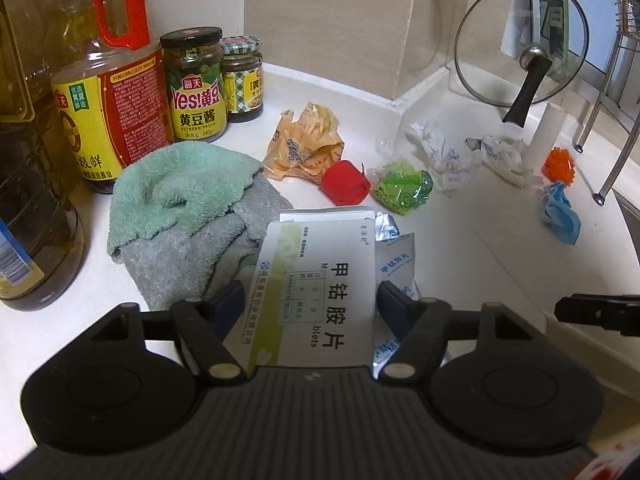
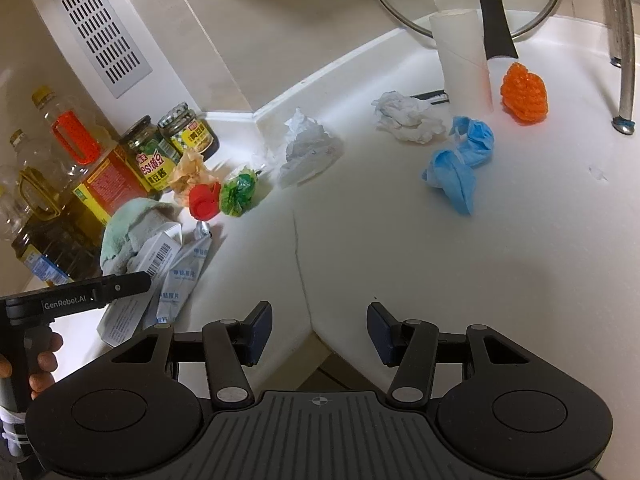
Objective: Collect trash
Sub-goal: 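Grasp the white medicine box with the left tool, then grasp the green-wrapped snack with the right tool while the left tool holds the box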
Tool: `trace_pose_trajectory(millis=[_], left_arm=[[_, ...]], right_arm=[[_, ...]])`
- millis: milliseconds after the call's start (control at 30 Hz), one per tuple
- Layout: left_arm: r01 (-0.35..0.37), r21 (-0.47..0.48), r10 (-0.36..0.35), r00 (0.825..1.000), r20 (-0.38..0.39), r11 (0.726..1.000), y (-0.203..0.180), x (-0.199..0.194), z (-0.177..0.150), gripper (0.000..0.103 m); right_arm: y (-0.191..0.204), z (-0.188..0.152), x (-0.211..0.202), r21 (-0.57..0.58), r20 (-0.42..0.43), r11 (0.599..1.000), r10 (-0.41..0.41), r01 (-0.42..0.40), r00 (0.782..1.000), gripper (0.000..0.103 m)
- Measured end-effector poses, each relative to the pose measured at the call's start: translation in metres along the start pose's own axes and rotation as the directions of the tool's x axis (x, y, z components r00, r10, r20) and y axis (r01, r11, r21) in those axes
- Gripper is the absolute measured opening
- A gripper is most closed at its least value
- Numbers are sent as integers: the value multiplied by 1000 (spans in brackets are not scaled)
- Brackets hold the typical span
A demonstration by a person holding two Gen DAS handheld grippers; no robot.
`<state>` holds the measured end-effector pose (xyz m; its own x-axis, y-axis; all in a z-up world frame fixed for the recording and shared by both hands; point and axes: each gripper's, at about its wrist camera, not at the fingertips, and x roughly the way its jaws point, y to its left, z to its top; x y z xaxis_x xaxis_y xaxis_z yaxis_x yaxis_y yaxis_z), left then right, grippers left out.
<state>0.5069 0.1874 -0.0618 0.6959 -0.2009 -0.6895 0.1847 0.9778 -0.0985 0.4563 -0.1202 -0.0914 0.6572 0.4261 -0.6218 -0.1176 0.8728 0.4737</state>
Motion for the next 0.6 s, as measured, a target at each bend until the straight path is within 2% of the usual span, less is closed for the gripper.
trace_pose_trajectory(millis=[133, 300, 467, 600], left_arm=[[-2, 14, 1, 1000, 22, 1000, -1, -5, -1, 68], [-26, 50, 21, 995, 94, 998, -8, -24, -5, 68], [-51, -11, 52, 985, 164, 999, -5, -47, -6, 68], [-105, -55, 114, 974, 198, 993, -1, -58, -3, 68]], right_arm=[[4, 4, 6, -14, 1, 1000, 11, -11, 1000, 53], [12, 10, 13, -53, 11, 998, 38, -37, 999, 53], [23, 21, 20, -121, 44, 990, 74, -69, 996, 53], [34, 33, 33, -204, 73, 975, 100, -84, 992, 53]])
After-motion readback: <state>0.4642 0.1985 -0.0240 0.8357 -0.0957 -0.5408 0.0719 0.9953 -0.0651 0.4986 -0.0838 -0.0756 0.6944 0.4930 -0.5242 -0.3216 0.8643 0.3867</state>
